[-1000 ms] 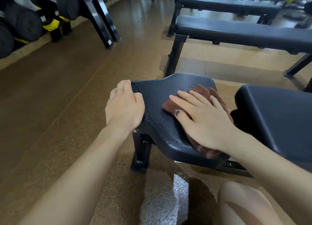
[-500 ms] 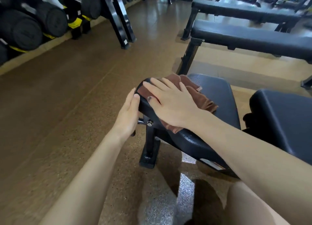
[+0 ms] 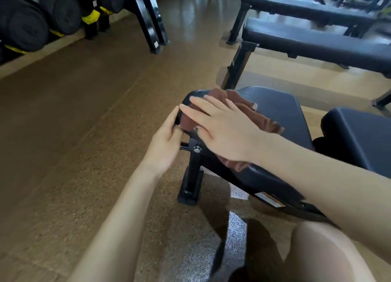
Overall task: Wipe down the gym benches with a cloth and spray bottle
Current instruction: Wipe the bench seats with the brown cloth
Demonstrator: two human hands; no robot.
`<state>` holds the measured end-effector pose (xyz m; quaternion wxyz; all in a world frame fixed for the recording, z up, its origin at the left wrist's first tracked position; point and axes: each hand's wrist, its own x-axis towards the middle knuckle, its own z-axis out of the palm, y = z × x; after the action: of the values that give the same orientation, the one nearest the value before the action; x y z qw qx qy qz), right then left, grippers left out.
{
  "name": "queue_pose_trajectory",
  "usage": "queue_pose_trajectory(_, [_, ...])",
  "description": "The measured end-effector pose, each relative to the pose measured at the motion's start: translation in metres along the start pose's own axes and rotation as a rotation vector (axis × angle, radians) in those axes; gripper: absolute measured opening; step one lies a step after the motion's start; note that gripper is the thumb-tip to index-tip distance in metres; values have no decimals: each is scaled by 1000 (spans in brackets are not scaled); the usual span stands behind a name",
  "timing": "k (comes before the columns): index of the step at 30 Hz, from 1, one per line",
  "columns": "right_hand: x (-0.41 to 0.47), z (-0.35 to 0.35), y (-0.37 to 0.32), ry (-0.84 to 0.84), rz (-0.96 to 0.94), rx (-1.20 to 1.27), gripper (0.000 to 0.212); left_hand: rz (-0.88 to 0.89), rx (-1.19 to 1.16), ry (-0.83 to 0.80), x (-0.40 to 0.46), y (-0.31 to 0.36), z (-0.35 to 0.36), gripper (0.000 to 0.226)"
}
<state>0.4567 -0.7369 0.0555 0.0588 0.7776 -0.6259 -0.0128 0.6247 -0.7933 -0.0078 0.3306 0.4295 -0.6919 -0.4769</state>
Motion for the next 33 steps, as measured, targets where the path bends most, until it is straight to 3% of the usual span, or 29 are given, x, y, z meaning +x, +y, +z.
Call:
queue_pose_trajectory(5, [-29,1,-10,8,-1,-75,66,3,-27,-14,-4,-8,-5,57])
queue_pose_trajectory(11, [-109,1,3,32,-12,-28,53,8,37,-32,-9,-6,3,95])
queue_pose_trajectory(15, [-73,3,6,51,-72,-74,53,37,104,-20,-10,-3,7,101])
queue_pose_trajectory(18, [-23,3,12,12,-141,-4,52,38,118,-18,-7,-6,0,92])
queue_pose_trajectory(23, [50,-3,10,-32,-217,62,45,24,179,137,-2,-11,-19,84])
queue_pose_trajectory(26, [76,-8,10,-48,-128,116,39,78,198,123,-6,0,-7,90])
queue_pose_trajectory(30, [93,-17,26,-131,112,283,42,93,141,83,-12,15,22,123])
queue_pose_trajectory(33, [87,-17,63,-142,296,327,55,128,168,21,-15,19,35,123])
